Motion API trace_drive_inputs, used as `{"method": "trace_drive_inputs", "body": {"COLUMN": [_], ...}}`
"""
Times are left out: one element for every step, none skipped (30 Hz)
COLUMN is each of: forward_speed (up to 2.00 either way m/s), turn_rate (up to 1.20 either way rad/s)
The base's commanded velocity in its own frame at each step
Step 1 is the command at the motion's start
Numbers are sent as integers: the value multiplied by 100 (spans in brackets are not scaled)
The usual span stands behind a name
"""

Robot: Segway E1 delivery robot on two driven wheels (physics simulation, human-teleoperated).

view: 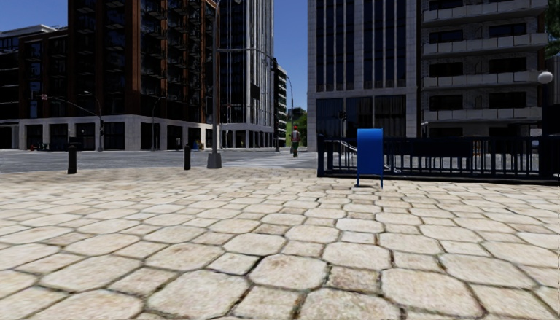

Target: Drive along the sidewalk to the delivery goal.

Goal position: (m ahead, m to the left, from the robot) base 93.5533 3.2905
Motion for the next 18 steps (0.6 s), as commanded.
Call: {"method": "trace_drive_inputs", "body": {"forward_speed": [200, 200, 200, 200, 200, 200, 200, 200, 200, 200, 200, 200, 200, 200, 200, 200, 200, 200], "turn_rate": [27, 27, 27, 27, 27, 27, 27, 27, 27, 27, 24, 24, 16, 8, 0, 0, 0, 0]}}
